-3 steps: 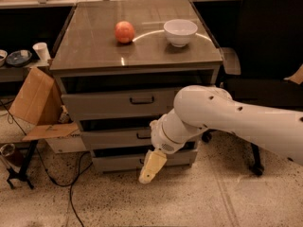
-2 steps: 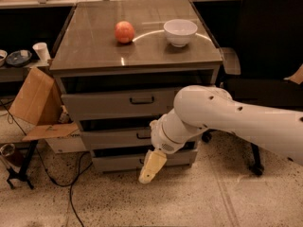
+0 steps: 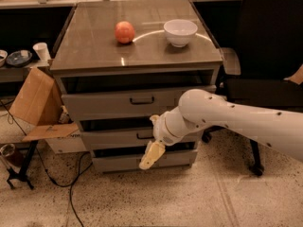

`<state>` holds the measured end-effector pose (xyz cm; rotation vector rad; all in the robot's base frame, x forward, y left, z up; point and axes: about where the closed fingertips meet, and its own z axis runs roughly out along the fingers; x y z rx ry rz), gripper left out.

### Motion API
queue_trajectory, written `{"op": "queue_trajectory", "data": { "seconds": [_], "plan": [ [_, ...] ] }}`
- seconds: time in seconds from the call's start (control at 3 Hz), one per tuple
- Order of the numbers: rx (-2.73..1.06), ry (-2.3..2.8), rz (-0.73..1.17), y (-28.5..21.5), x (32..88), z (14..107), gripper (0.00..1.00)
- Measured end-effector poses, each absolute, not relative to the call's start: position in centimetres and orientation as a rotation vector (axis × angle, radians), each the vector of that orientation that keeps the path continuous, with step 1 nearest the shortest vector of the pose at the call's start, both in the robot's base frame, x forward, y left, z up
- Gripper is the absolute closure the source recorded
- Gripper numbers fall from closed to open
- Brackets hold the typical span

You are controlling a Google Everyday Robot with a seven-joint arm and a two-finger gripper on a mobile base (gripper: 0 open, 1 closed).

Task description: Open middle drawer

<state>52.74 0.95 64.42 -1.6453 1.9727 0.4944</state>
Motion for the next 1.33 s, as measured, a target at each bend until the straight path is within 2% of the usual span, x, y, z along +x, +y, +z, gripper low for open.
{"op": "queue_trajectory", "data": {
  "seconds": [0.67, 1.33],
  "plan": [
    [-1.568, 2.087, 0.619, 0.2, 58.6, 53.9, 0.0],
    [-1.427, 2.203, 0.621, -2.6, 62.1, 47.9, 0.0]
  ]
}}
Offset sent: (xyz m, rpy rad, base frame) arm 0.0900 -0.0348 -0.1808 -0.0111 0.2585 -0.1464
